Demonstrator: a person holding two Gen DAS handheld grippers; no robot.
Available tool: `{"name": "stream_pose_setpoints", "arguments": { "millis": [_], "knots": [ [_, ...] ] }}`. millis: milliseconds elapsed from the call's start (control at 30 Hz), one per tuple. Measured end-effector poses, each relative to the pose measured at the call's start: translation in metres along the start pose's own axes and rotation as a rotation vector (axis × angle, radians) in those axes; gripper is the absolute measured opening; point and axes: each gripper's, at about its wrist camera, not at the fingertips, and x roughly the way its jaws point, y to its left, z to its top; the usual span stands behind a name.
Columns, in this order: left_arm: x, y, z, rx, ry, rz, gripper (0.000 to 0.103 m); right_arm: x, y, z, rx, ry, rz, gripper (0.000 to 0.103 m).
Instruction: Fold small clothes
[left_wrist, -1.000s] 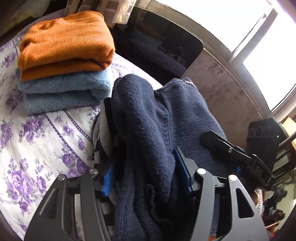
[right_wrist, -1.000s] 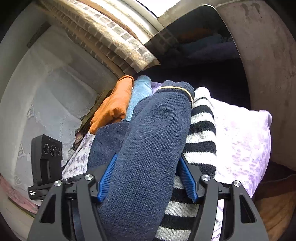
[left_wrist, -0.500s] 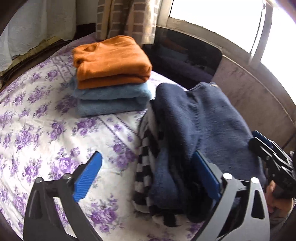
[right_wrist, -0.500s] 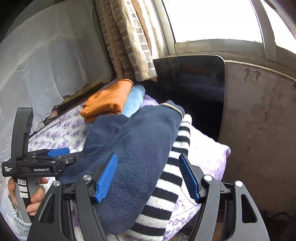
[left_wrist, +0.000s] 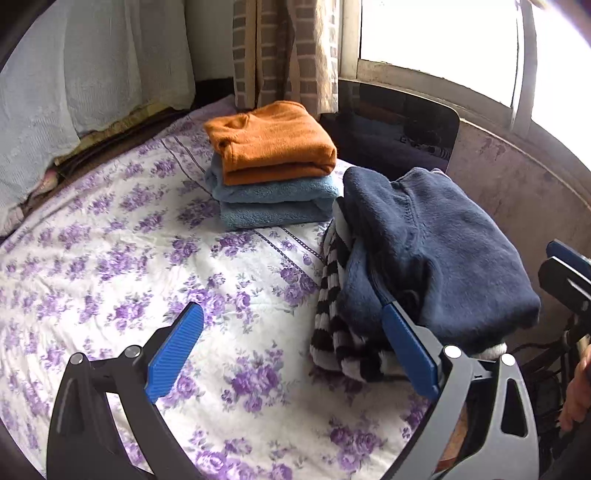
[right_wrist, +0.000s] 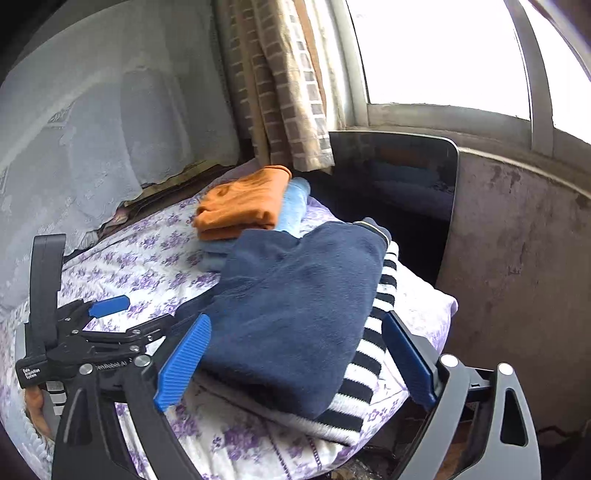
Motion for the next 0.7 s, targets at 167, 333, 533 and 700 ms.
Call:
{"name": "stream_pose_setpoints", "arguments": {
  "millis": [167,333,533,700],
  "knots": [
    [-0.026,-0.011,-0.004,0.030,-0.034,0.010,0.095,-0.021,0.012,0.000,-0.009,0.002,-0.015,0.099],
    [-0.045,-0.022,-0.006,0.056,-0.068,0.030,0.098,-0.029,0.011,-0.001,0.008,0.067,-0.022,0.099],
    [-0.051,-0.030,-0.005,0.069,-0.060,0.032,0.098,-0.035,0.005,-0.002,0.028,0.066,-0.022,0.099],
    [-0.050,-0.035,-0.005,0.084,-0.053,0.041,0.098,-0.032,0.002,-0.002,0.040,0.069,-0.011,0.099]
  ]
}}
